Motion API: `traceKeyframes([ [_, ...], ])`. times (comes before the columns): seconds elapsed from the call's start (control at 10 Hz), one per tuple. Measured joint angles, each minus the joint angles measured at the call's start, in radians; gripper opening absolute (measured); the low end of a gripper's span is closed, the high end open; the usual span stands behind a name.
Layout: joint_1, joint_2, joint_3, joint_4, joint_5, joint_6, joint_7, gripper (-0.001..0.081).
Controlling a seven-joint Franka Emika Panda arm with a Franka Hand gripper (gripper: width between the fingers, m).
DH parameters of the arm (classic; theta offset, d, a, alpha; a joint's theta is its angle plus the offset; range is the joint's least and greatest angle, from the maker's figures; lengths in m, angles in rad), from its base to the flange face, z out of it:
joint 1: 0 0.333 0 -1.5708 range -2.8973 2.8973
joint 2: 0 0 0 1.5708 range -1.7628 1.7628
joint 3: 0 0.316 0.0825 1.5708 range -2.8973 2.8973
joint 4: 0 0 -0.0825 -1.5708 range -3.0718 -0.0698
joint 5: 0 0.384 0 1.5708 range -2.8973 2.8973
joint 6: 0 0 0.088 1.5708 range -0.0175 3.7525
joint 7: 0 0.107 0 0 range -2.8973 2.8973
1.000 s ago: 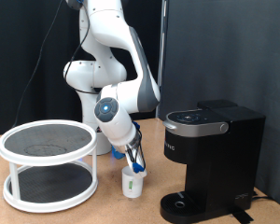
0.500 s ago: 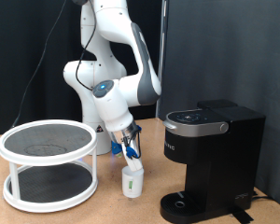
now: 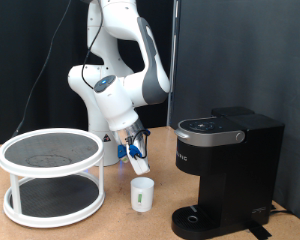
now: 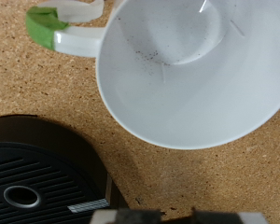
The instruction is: Make a cup of coffee with the keurig machine
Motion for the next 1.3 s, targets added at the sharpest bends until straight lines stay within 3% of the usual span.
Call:
traceKeyframes([
  [0.2,-0.004,0.0,-0.001,0.005,-0.041,-0.031,-0.03,0.0],
  [0.5,-0.027,0.009,-0.019,0.055,-0.176,-0.09,-0.125,0.0],
  [0.6,-0.035,0.02,-0.023,0.075,-0.208,-0.074,-0.141,0.0],
  [0.8,-0.038,0.05,-0.024,0.093,-0.219,0.043,-0.204,0.0],
  [0.9,-0.039,0.068,-0.024,0.102,-0.236,0.074,-0.223,0.01],
  [1.0,-0.04,0.091,-0.026,0.116,-0.26,0.079,-0.237,0.01],
  [1.2,-0.042,0.145,-0.03,0.147,-0.311,0.072,-0.233,0.0419],
  [1.3,-0.042,0.173,-0.03,0.162,-0.329,0.071,-0.234,0.0419],
])
